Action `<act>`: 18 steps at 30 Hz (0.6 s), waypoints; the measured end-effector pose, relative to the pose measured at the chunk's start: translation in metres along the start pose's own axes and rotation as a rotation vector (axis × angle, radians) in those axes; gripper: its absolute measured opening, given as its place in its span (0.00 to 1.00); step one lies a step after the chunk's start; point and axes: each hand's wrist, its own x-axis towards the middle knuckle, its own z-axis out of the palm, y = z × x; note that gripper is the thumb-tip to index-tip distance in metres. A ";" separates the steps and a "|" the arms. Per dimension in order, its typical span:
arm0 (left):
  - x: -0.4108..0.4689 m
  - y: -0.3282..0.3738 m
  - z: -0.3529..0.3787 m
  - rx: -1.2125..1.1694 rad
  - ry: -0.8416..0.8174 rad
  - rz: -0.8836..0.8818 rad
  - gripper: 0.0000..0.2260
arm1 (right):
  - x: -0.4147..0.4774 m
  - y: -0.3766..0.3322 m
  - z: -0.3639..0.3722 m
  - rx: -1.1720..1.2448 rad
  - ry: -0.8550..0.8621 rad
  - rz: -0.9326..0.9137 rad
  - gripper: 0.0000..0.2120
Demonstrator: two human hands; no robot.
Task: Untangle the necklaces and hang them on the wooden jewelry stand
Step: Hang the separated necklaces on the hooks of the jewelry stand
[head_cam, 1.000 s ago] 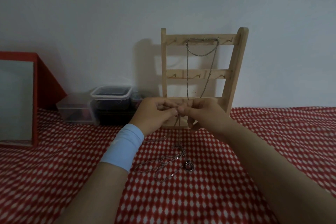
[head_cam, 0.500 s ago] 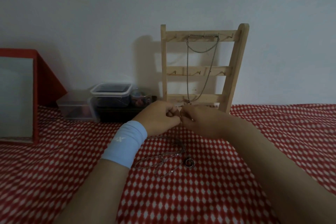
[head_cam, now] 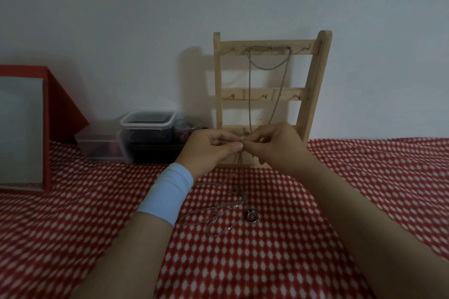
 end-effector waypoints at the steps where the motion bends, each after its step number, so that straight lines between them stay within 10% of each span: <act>1: 0.000 0.000 0.000 0.008 -0.001 0.014 0.06 | 0.000 0.000 0.001 0.013 0.002 0.024 0.04; 12: -0.002 0.001 0.000 0.345 -0.146 0.054 0.13 | 0.002 -0.004 0.002 -0.479 -0.440 -0.036 0.05; 18: -0.002 0.001 0.000 0.312 -0.181 0.036 0.09 | 0.001 0.001 -0.004 -0.136 -0.210 0.011 0.05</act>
